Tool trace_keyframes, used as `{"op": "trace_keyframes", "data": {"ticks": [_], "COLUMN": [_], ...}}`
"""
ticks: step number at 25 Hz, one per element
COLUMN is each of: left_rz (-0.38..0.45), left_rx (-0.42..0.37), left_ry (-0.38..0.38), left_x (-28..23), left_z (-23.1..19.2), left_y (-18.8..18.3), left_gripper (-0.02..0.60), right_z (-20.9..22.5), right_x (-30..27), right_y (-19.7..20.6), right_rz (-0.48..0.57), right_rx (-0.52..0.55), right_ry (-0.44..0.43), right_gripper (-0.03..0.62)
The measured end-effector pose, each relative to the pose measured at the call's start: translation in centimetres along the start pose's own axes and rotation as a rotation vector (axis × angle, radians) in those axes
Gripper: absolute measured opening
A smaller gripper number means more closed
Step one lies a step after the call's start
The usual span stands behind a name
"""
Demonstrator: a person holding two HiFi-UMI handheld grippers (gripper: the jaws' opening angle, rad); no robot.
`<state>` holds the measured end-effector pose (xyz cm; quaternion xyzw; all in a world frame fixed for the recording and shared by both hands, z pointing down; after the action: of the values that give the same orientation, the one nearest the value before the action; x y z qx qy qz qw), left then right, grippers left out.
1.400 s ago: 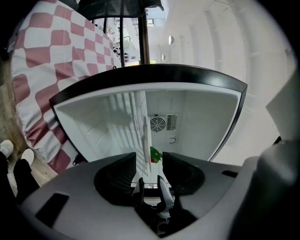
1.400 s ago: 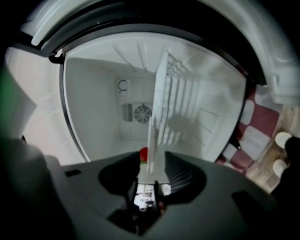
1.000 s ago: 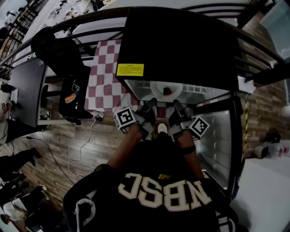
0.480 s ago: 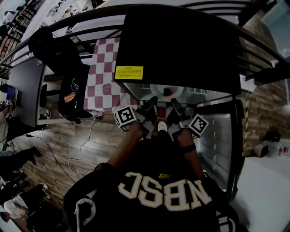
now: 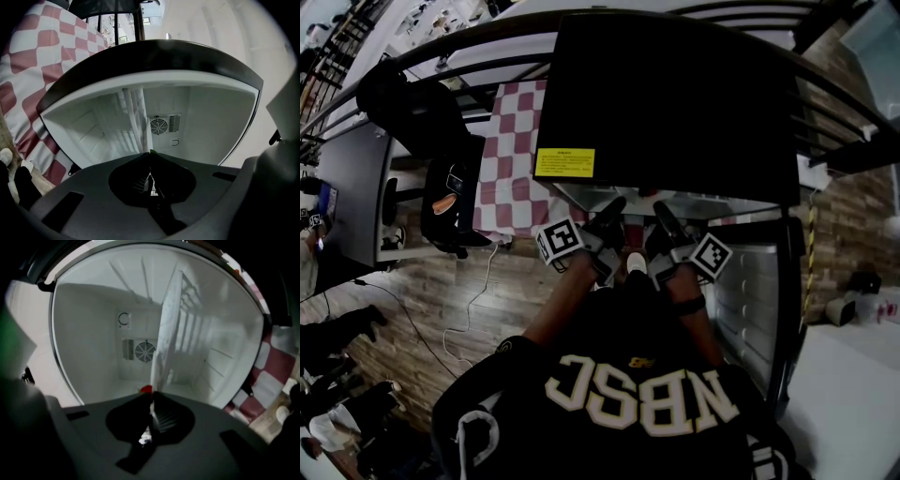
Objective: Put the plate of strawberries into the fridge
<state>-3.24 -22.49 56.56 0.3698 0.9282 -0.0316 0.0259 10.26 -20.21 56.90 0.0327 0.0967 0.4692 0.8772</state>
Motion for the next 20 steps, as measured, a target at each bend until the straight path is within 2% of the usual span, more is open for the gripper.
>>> {"op": "trace_keyframes", "data": {"ticks": [20], "left_rz": [0.005], "left_rx": [-0.015], "left_ry": [0.000], "left_x": [-1.7], "left_z": [0.4], "left_y": [-1.5], "left_gripper": [0.017], "right_z": [-0.3], "right_x": [-1.9], "right_y": [-1.4], "right_rz": [-0.007], "right_rx": [-0.005], "right_ry": [0.006], "right_gripper": [0.037]}}
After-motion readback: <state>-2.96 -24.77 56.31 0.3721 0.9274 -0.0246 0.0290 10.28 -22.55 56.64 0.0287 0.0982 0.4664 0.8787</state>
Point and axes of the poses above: the fingertips, and each gripper's own axes: x backward along the fingers, z to its right, y out of its underside, the point moved 4 cm from there along x, backward along the fingers, and after that the axes turned 4 degrees about x, right-handed, at the moved point
